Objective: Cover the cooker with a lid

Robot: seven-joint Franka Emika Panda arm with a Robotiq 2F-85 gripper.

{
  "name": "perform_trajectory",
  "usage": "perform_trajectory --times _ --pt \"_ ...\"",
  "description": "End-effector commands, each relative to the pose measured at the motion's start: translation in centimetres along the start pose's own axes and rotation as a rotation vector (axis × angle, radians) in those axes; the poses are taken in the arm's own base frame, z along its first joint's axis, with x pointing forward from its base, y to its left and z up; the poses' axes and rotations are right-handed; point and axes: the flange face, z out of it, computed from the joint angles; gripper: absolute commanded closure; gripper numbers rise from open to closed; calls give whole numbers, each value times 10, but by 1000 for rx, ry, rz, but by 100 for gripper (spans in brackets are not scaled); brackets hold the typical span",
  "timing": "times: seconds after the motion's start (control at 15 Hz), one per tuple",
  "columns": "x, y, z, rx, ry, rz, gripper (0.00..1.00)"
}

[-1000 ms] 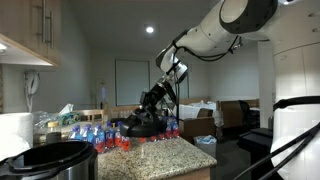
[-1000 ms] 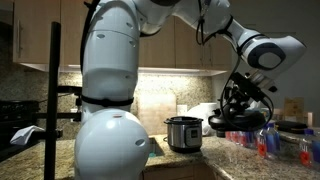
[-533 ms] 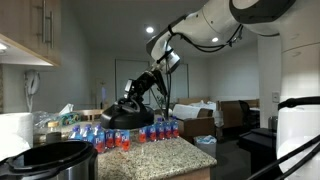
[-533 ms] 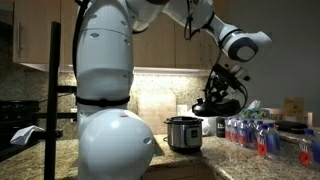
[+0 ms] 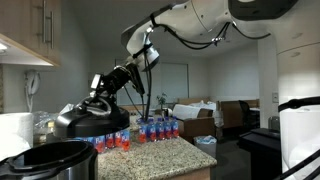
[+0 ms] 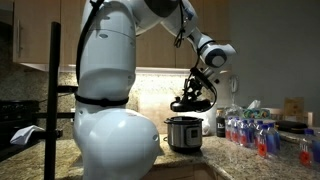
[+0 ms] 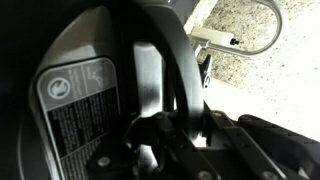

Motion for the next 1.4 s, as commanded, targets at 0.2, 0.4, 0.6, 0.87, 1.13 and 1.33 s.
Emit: perform_trajectory --times 0.2,0.4,0.6,0.87,1.13,1.33 --pt "59 -62 63 -41 -38 72 94" --pt "77 -77 85 -102 -44 100 95" --pt "73 -62 101 -116 -70 88 95" --pt "75 -52 101 -113 -69 101 95" --pt "85 -19 115 -83 -128 139 95" --pt "92 -3 120 -63 -151 144 95"
